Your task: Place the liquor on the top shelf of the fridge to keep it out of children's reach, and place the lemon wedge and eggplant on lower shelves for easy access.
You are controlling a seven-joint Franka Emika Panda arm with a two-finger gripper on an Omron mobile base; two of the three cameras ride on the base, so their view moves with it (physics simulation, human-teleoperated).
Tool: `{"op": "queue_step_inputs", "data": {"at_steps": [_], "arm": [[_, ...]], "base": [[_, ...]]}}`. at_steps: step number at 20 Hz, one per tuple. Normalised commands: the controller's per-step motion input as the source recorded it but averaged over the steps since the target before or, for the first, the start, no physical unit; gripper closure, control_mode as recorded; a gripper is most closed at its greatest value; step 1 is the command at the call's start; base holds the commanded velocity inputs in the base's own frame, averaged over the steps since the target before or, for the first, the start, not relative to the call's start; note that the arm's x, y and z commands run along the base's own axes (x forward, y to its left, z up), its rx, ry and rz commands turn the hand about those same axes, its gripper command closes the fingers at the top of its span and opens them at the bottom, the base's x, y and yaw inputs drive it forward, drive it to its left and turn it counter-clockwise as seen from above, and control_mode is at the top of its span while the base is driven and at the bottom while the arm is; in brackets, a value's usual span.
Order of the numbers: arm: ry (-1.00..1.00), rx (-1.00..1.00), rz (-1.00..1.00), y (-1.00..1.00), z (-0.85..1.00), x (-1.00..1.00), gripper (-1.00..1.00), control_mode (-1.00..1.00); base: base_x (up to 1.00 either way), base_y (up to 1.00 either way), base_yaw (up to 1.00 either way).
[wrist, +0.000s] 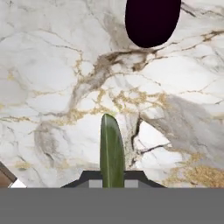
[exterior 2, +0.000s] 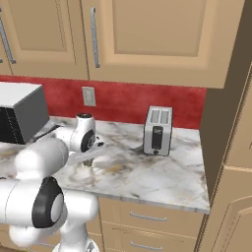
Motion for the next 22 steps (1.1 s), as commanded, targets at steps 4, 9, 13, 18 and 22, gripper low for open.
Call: {"op": "queue_step_inputs", "data": {"at_steps": [4, 9, 13, 18, 22], "arm": [[-0.35, 0.0, 0.0, -0.13, 1.0, -0.69, 1.0, -1.0], [-0.44, 0.03, -0.07, -0.27, 1.0, -0.61, 1.0, -1.0], [-0.37, 0.01, -0.09, -0.18, 1.0, -0.53, 1.0, -1.0], [-0.1, 0.0, -0.09, -0.07, 1.0, -0.39, 1.0, -1.0], [0.0, -0.02, -0.07, -0.01, 0.9, -0.4, 1.0, -1.0]], "base": [[0.0, 0.0, 0.0], [0.0, 0.0, 0.0], [0.0, 0.0, 0.0], [0.0, 0.0, 0.0], [0.0, 0.0, 0.0]]}}
